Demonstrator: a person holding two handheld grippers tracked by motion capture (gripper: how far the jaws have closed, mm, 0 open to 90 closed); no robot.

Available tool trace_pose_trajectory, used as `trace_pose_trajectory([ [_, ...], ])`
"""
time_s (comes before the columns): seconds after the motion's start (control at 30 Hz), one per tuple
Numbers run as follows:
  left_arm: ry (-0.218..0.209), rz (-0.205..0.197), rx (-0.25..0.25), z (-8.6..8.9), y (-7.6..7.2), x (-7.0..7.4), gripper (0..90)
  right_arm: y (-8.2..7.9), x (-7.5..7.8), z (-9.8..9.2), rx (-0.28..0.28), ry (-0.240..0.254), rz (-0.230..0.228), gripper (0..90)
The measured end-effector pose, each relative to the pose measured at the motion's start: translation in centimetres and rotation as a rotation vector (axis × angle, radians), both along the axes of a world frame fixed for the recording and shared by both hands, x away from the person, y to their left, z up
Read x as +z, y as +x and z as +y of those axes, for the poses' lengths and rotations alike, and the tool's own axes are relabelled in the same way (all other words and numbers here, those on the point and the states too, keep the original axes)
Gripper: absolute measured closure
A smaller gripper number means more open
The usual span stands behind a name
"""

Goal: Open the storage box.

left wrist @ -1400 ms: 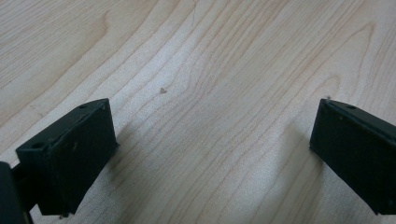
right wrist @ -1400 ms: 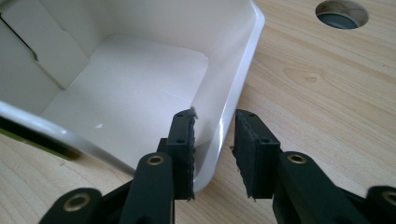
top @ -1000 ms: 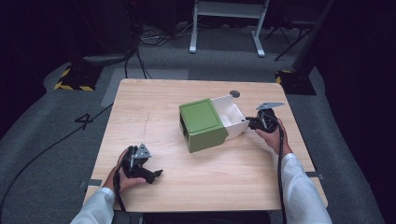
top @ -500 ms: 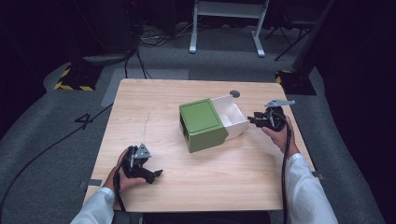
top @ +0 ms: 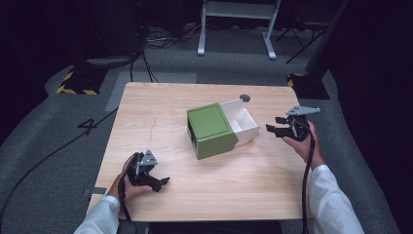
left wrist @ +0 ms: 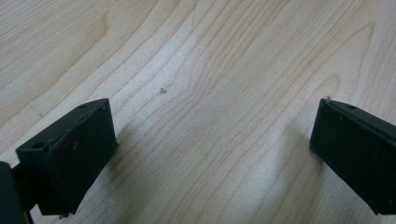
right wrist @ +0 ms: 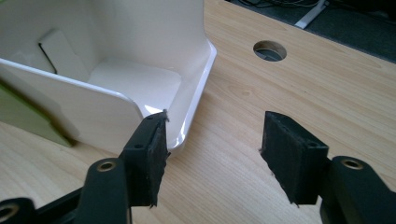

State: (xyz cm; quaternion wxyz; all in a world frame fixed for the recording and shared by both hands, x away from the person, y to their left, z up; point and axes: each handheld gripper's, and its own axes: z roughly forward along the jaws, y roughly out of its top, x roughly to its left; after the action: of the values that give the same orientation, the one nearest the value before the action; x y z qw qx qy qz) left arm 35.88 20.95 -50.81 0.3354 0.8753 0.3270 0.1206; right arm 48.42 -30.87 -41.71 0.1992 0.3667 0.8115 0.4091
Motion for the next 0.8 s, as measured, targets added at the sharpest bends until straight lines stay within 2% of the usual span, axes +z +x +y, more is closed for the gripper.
trace_pose_trajectory([
  [0.37, 0.0, 0.001, 0.0, 0.0, 0.0, 0.0, 0.5, -2.3, 0.6, -0.5, 0.016, -0.042, -0.042, 20.9],
  [0.8, 0.002, 0.0, 0.003, 0.0, 0.0, 0.0, 0.5, -5.8, 0.2, -0.2, 0.082, -0.091, -0.073, 19.2],
])
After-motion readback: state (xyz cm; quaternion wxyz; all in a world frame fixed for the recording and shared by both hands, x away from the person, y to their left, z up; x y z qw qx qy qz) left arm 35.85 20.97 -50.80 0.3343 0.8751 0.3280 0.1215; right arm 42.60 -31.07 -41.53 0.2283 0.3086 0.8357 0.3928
